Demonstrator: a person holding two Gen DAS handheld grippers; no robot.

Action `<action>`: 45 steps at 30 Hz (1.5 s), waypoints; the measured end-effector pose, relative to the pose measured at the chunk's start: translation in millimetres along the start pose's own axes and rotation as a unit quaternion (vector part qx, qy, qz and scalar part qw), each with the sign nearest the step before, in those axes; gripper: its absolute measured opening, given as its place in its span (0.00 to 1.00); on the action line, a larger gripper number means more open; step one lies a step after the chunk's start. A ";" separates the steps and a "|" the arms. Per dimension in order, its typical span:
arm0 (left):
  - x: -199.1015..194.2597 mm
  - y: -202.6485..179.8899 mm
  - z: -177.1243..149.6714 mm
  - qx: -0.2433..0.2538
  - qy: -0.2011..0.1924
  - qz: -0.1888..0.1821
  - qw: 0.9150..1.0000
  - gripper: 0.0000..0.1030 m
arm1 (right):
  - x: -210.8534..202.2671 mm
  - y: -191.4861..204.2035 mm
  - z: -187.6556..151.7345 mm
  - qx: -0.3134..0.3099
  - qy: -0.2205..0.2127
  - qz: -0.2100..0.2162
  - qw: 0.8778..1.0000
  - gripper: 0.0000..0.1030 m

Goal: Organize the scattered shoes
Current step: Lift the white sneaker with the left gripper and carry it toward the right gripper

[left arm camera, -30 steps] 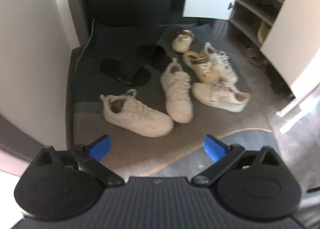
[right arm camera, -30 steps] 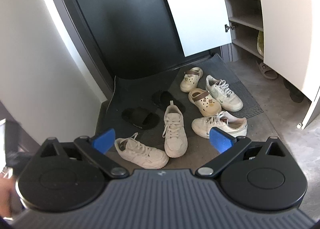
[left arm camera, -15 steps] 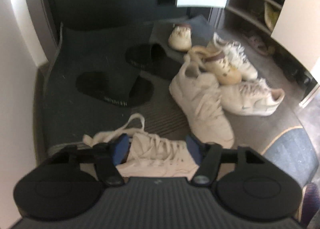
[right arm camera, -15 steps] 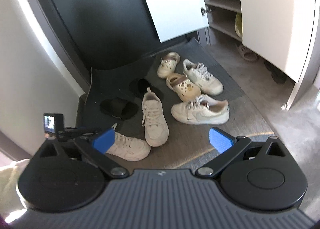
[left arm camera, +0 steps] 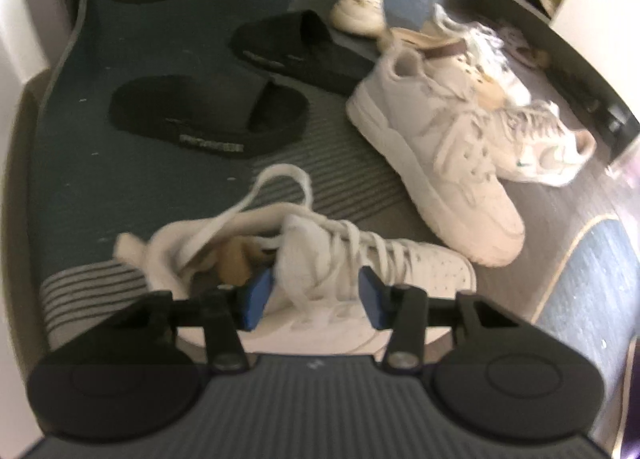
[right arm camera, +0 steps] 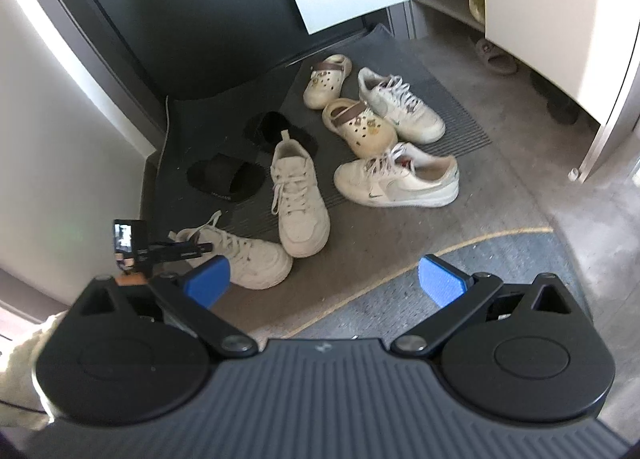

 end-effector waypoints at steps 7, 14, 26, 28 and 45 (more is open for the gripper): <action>17.7 15.4 14.7 0.010 0.027 -0.063 0.998 0.31 | 8.2 1.4 -0.8 -0.022 0.016 -0.009 1.000 1.00; 45.6 12.2 22.0 0.025 0.066 -0.097 0.993 0.39 | 18.5 -3.6 2.8 -0.003 0.035 -0.005 0.999 1.00; 26.4 -8.7 9.9 -0.015 0.034 -0.070 0.997 0.21 | 18.1 -7.6 2.2 0.044 0.049 0.030 0.997 1.00; 14.5 -15.6 7.1 -0.028 0.026 -0.081 0.996 0.15 | 17.8 -7.8 2.3 0.048 0.051 0.037 0.997 1.00; -61.8 -87.3 -77.5 -0.225 -0.001 -0.164 0.960 0.12 | 2.0 -9.7 -5.7 0.055 0.044 0.065 0.995 1.00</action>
Point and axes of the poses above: each gripper's, at about its wrist camera, not at the fingertips, and x roughly the way its jaws point, y to its left, z to its top, the point moved 6 cm from there along x, roughly the way its jaws point, and after that the axes turned 5 degrees about y, right-handed, at the moved point
